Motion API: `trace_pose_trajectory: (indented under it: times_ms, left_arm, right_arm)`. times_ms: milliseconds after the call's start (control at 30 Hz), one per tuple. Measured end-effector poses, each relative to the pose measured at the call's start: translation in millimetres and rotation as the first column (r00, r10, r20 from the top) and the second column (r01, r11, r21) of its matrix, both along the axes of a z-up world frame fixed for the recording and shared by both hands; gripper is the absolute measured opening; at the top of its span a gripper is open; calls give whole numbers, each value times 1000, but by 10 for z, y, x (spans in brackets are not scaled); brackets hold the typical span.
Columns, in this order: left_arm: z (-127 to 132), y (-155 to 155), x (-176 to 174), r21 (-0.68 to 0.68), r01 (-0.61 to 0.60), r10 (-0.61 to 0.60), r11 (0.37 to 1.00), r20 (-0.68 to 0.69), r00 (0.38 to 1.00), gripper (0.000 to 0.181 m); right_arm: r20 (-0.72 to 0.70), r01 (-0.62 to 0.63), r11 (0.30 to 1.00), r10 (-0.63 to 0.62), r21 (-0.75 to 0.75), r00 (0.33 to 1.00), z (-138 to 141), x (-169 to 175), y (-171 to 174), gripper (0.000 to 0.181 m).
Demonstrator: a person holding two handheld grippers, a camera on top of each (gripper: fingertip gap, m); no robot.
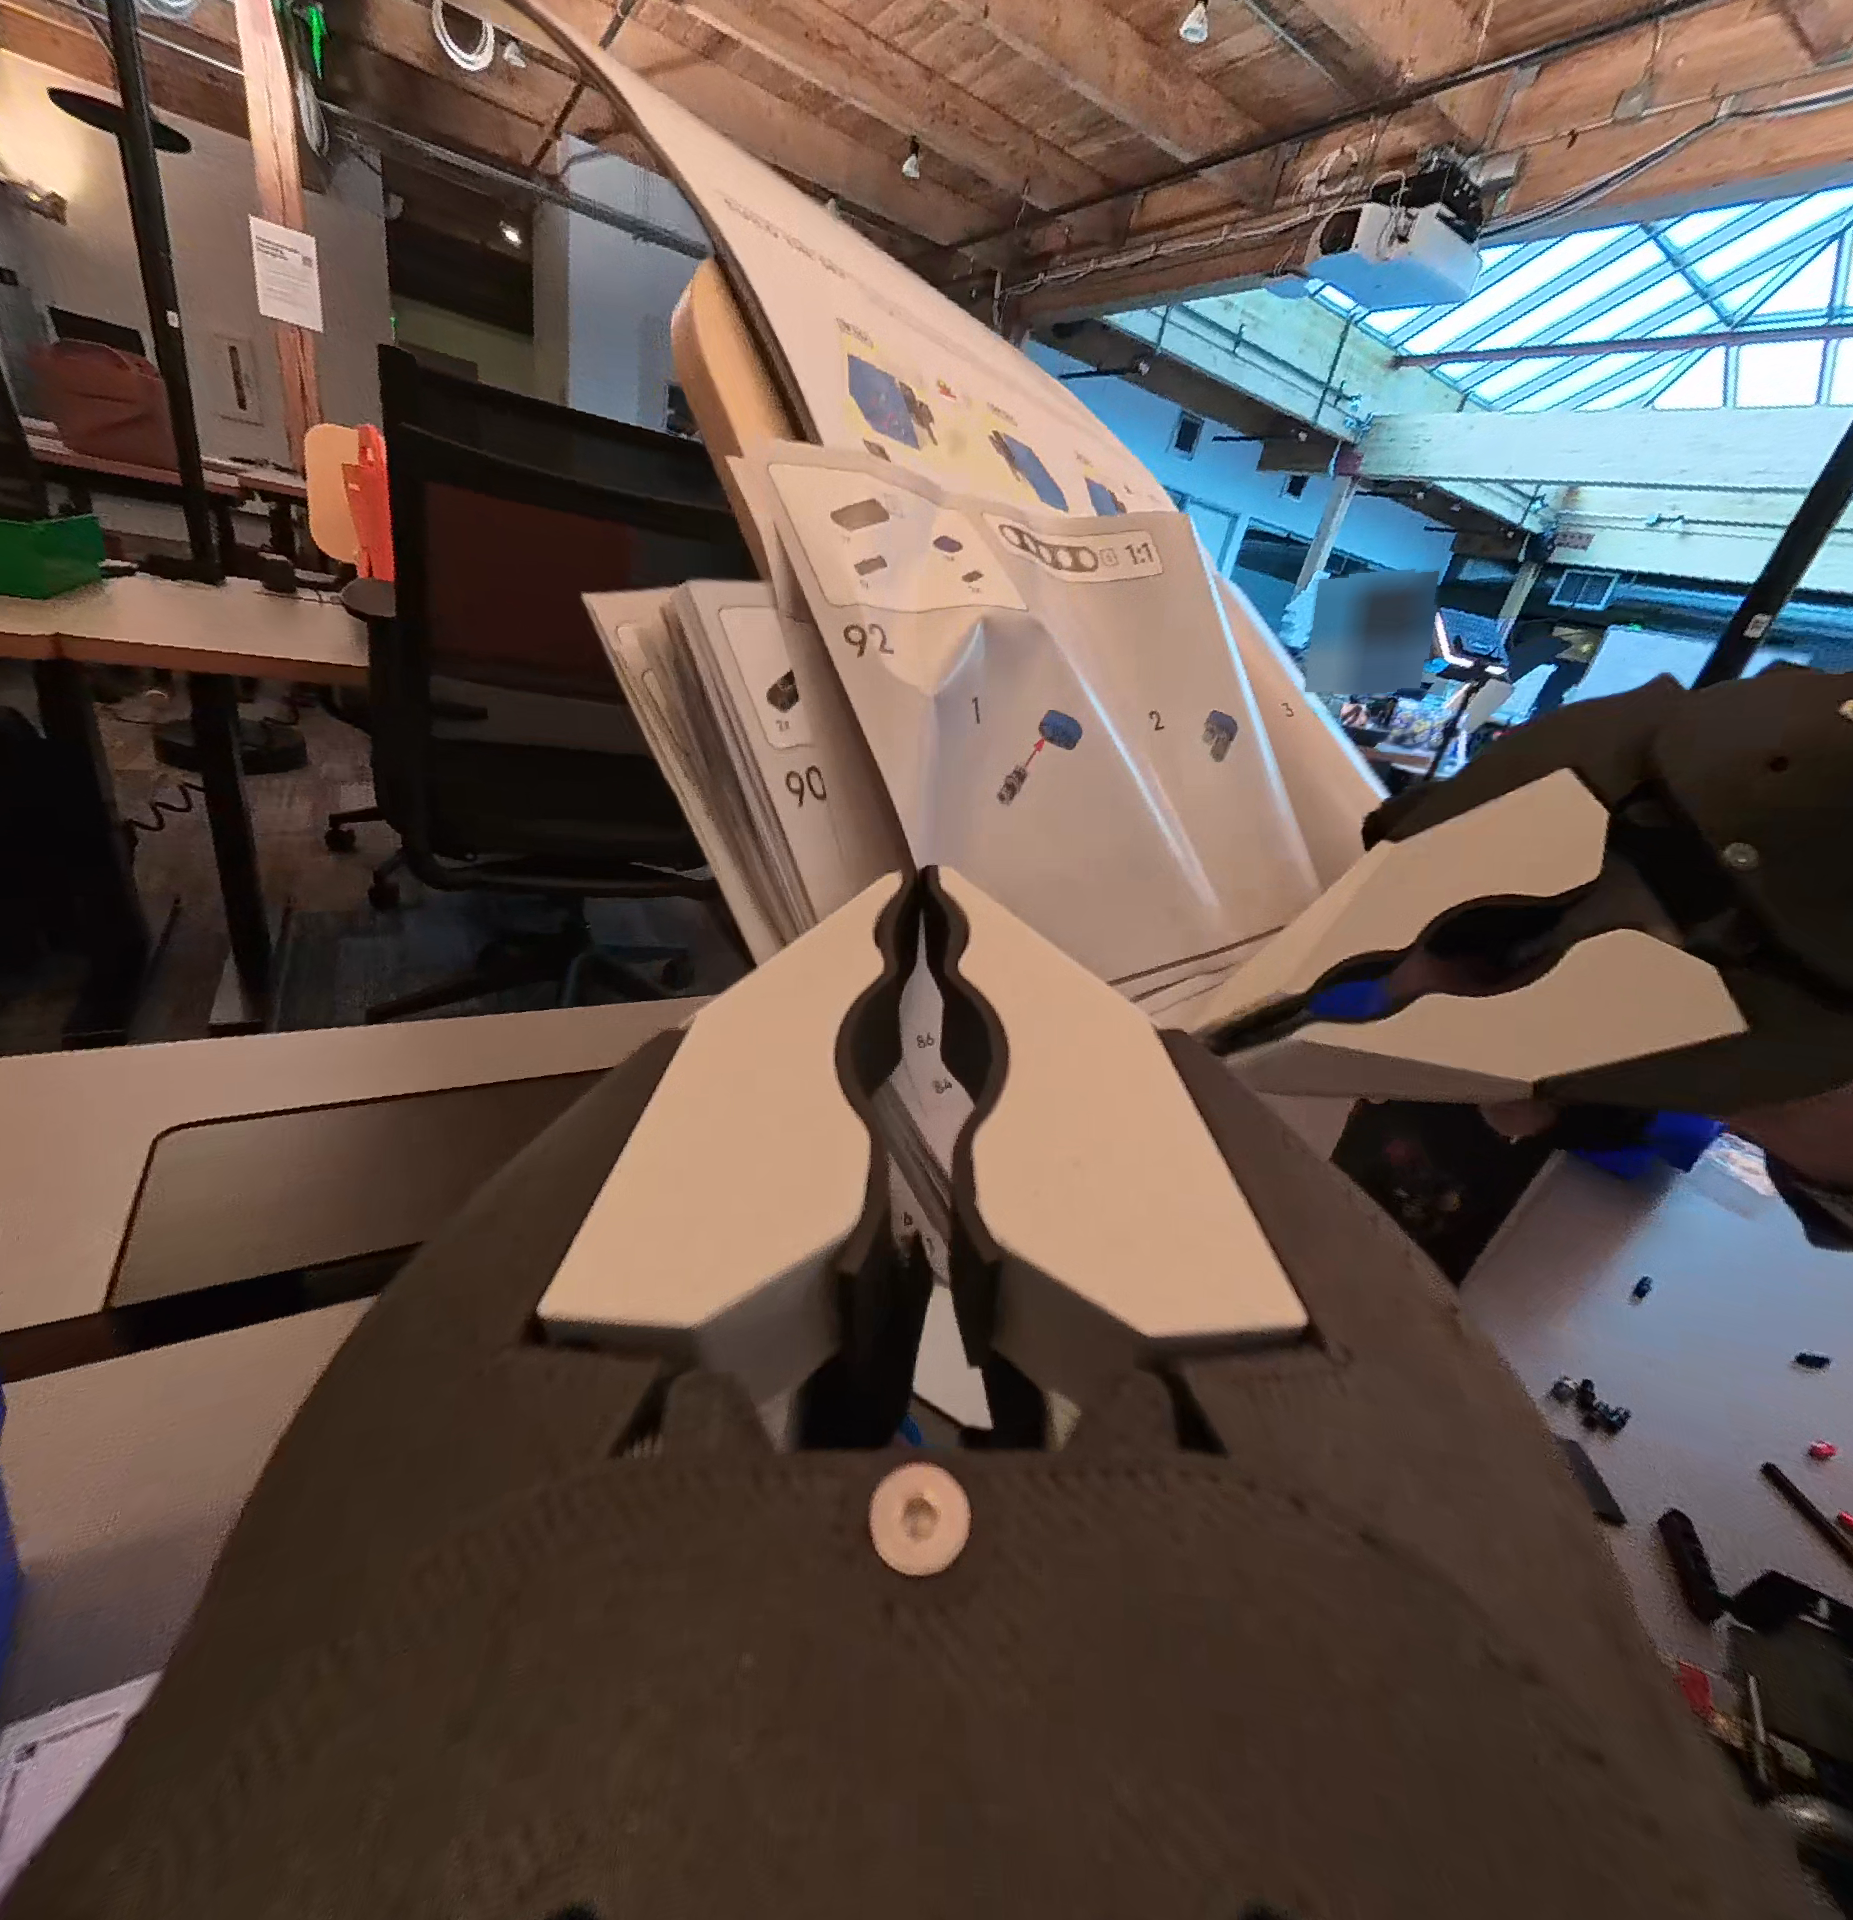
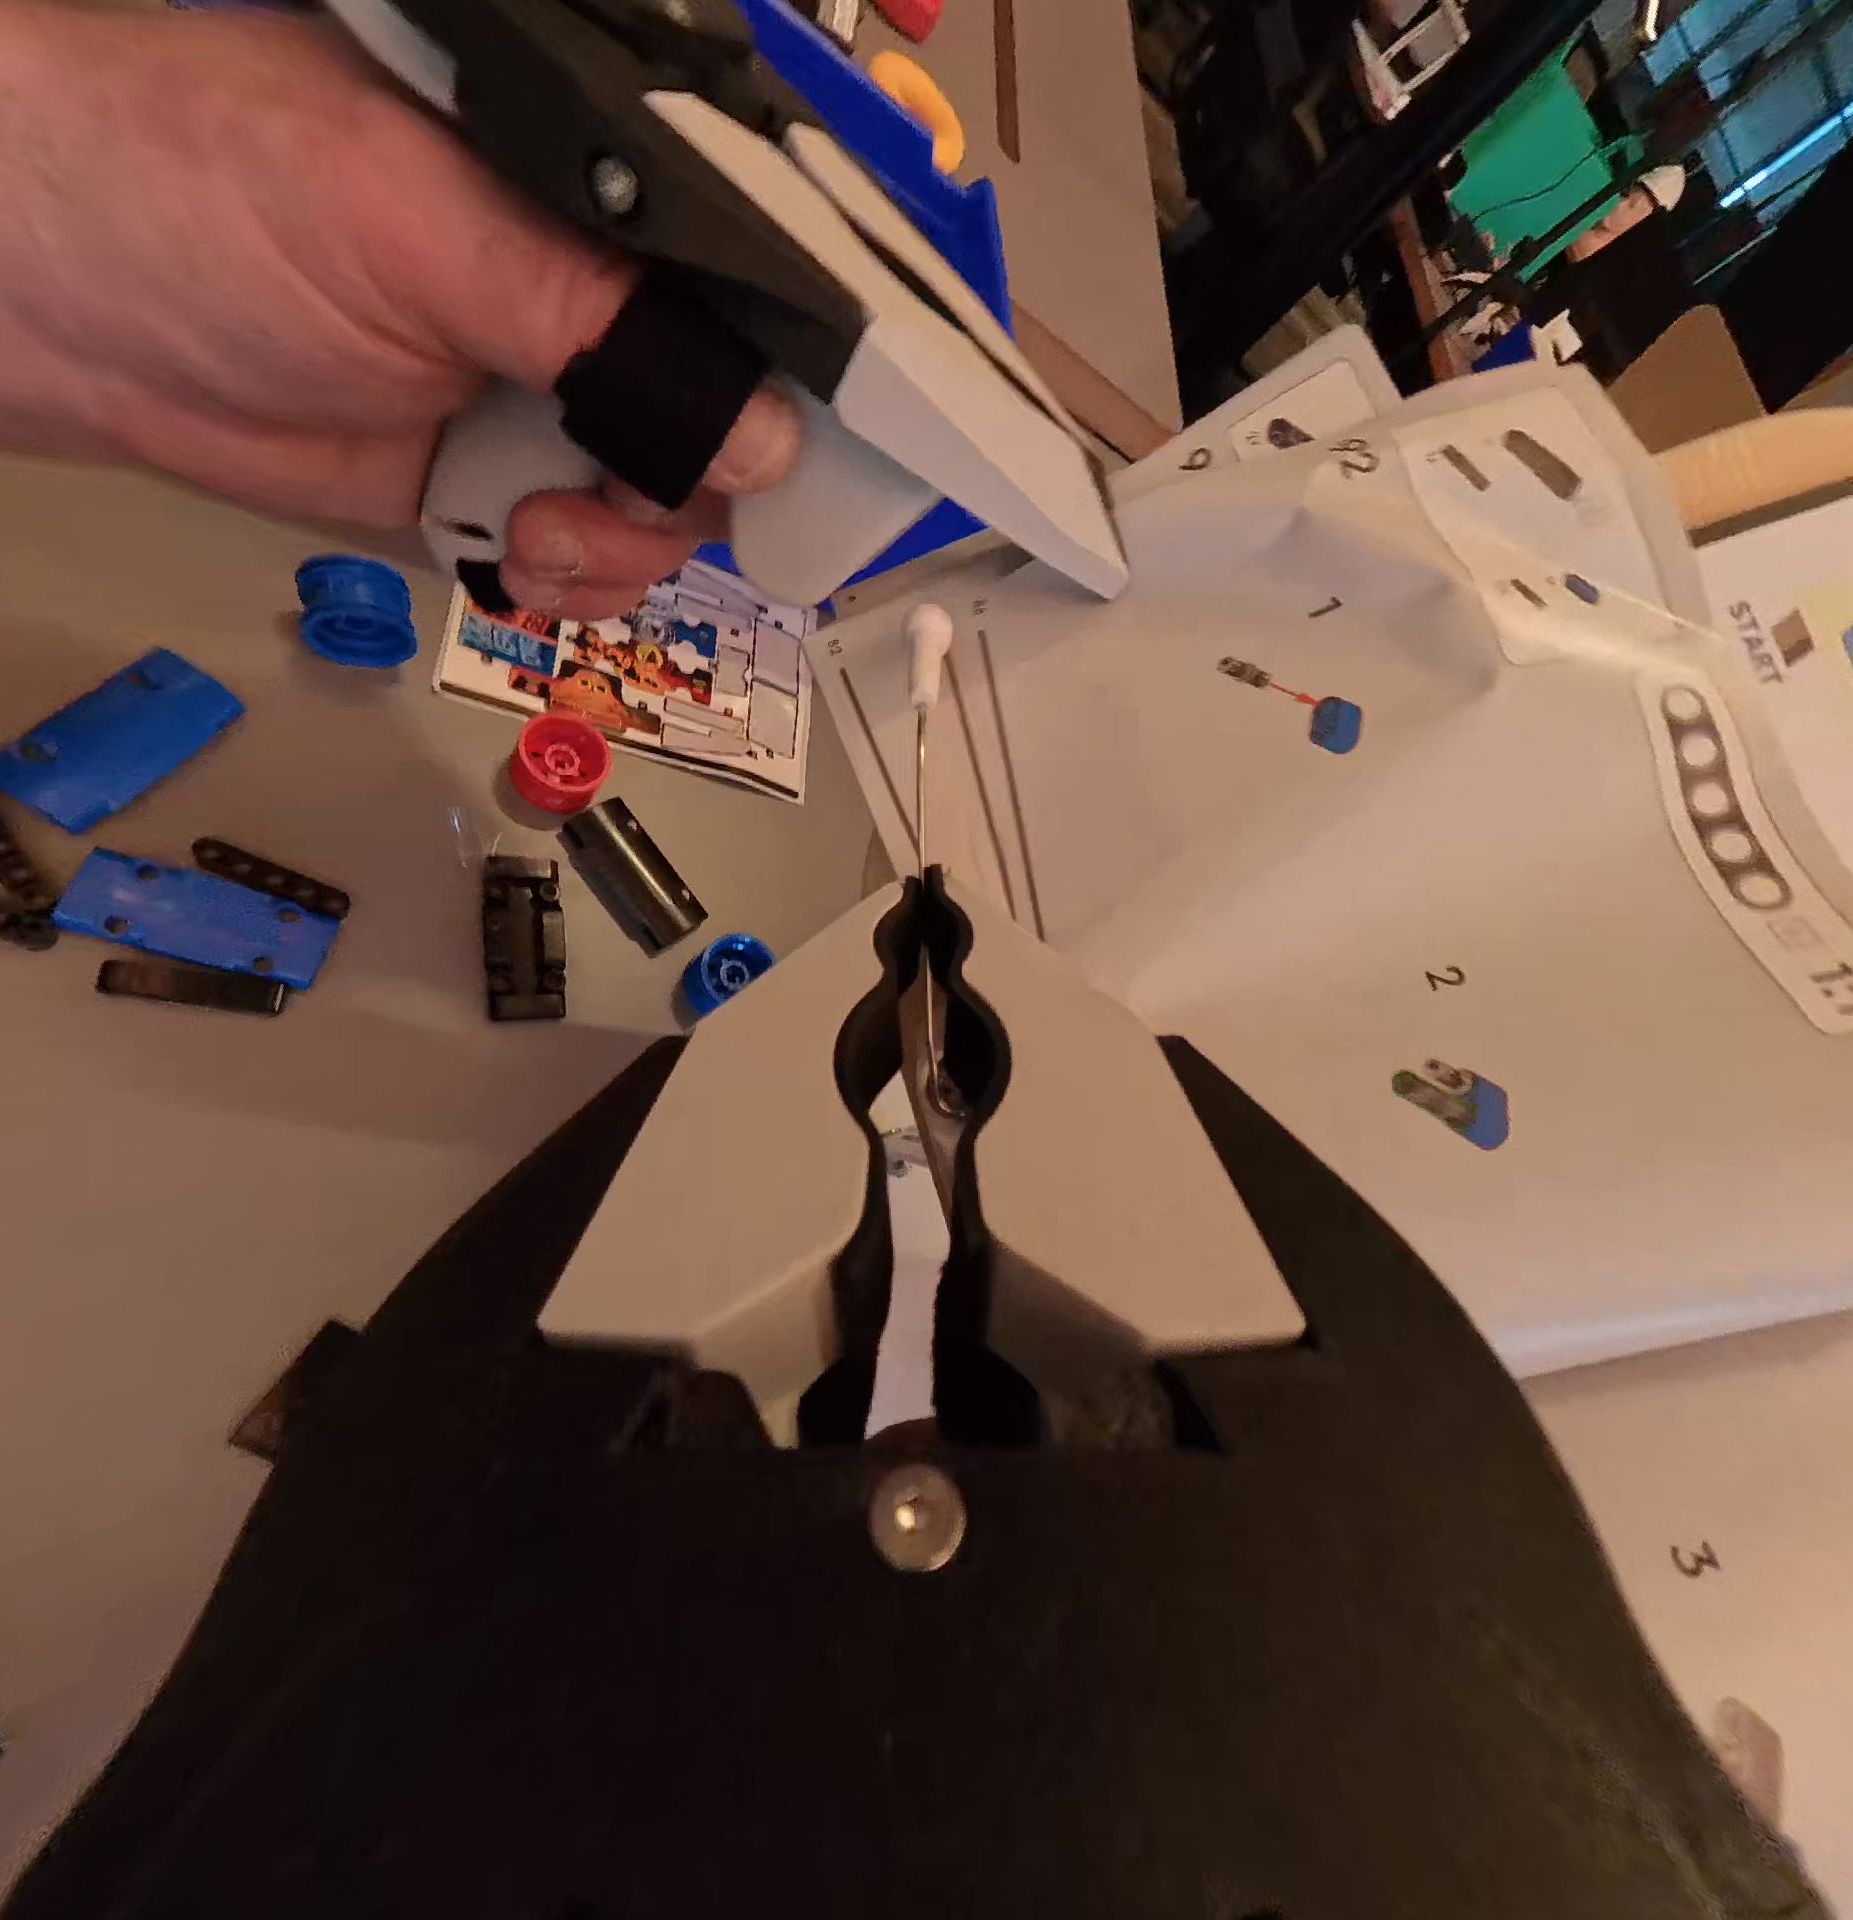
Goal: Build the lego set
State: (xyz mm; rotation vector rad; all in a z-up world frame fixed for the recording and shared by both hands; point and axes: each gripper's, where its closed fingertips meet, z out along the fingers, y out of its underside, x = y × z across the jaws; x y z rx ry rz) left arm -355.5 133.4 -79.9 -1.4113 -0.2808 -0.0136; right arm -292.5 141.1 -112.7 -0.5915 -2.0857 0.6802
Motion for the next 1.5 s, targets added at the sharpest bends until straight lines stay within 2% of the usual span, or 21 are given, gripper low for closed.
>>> trace_pose_trajectory:
  times_ms: [200, 300, 367, 433, 500, 633, 767, 833, 933, 1033, 1133, 1200, 1300, 1433, 1500]
  left_arm:
    - [-97, -69, 47, -2, 28, -28, 1000, 33, 999, 0]
    - [-107, -94, 44, -23, 17, -16, 1000, 34, 999, 0]
    - [-75, -134, 30, -43, -8, 8, 999, 13, 1000, 9]
    - [-26, -215, -10, -68, -59, 58, 996, -13, 998, 26]
    - [40, -325, -39, -100, -118, 113, 988, -59, 992, 39]
    - [162, -551, 12, -190, -225, 187, 956, -200, 962, 47]
    - [224, -687, 318, -273, -221, 131, 936, -312, 941, 45]
    - [198, -680, 596, -301, -146, 43, 942, -326, 945, 44]
    - [-17, -623, 977, -407, -70, -90, 911, -361, 928, 44]
    - [-332, -529, 1274, -528, -21, -217, 849, -385, 897, 39]
    - [-661, -303, 1581, -603, 74, -355, 794, -361, 862, 33]
    - [-914, -94, 1743, -665, 89, -432, 741, -371, 822, 31]
    - [-1260, 314, 1849, -729, 76, -497, 680, -382, 779, 33]
    - [-1690, 830, 1803, -796, 62, -545, 602, -353, 760, 31]
    - [-1824, 1017, 1720, -813, 33, -548, 582, -362, 754, 29]
  right_arm:
    - [5, 99, 963, -101, -250, 995, 95, -60, 75, 0]
    - [44, 160, 938, -153, -309, 987, 107, -82, 100, 0]
    - [48, 170, 940, -163, -296, 985, 135, -49, 104, 4]
    - [38, 183, 936, -180, -301, 983, 257, 43, 142, 22]
    - [27, 192, 937, -193, -291, 981, 392, 192, 190, 27]
    - [49, 168, 970, -162, -176, 986, 476, 650, 175, 21]
    - [131, 162, 983, -150, -85, 980, 335, 1205, 182, 23]
    - [183, 178, 982, -165, -58, 969, 235, 1491, 230, 23]
    - [223, 226, 974, -219, -4, 950, 108, 1934, 377, 24]
    - [259, 284, 958, -268, -29, 928, -73, 2321, 509, 23]
    - [297, 357, 934, -334, -26, 895, -339, 2642, 672, 24]
    - [313, 387, 919, -347, -73, 884, -484, 2825, 696, 24]
    - [311, 407, 897, -343, -171, 886, -634, 3037, 654, 23]
    - [291, 425, 871, -352, -248, 890, -766, 3219, 610, 22]
    - [280, 430, 857, -354, -286, 892, -800, 3271, 606, 21]
